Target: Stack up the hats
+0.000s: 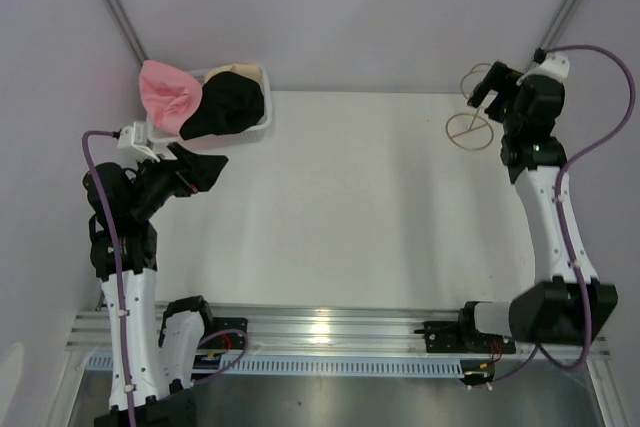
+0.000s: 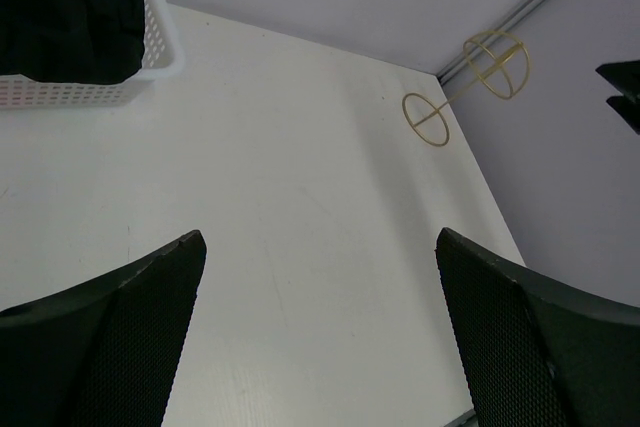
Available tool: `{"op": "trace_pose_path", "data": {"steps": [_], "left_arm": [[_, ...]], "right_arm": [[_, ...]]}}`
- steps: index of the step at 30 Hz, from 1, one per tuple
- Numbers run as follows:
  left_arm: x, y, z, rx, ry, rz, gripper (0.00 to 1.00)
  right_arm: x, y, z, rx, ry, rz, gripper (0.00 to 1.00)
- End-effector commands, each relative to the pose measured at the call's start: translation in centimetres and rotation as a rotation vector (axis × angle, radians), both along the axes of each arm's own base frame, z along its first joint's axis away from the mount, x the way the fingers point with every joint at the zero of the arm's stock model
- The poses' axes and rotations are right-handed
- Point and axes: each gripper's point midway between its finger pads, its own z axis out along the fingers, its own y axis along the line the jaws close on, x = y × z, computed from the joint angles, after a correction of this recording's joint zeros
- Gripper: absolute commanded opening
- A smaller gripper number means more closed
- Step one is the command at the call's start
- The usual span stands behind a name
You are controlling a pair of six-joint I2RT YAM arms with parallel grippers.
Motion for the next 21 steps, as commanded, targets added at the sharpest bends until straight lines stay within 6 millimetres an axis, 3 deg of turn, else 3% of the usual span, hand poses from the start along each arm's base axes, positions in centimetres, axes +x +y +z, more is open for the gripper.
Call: {"op": "trace_pose_path", "data": {"steps": [1,3,5,6,7,10,15,21], "left_arm": [[0.3,0.1,1.0,-0.001,-0.012,-0.003,0.99],[0.4,0.2,0.8,-0.003,-0.001,-0.002,0.99],[0.6,0.2,0.8,-0.002,0.005,0.000,1.00],[0.7,0.2,0.8,-0.002,0.010,0.001,0.99],[0.8,0.4,0.6,-0.002,0.018,0.008,1.00],[1.1,0.8,0.4,0.004,0.034,0.030,0.99],[1.4,1.4,0.0,-0.008,0.061,0.067,0.99],[1.4,1.6,-0.1,-0.010,0.074,0.074,0.99]], "right_arm": [[4.9,-4.2,2.8,-0.055,-0.037,-0.148,0.99],[8.1,-4.7,3.0,-0.087,-0.013,-0.142,1.00],[9.6,-4.8,2.6,-0.099,0.016,-0.135,0.99],[11.1,-4.9,1.1,-0.098,0.047,-0.129,0.99],[11.7,-4.7,2.3,-0.097,0.029,-0.120,1.00],[13.7,-4.0,1.1,-0.041,0.059,-0.086,0.99],[15.2,-3.6,-2.5,0.090,0.116,-0.182,0.99],[16.5,-3.3,-5.9,0.056,0.177,-0.244,0.99]]}}
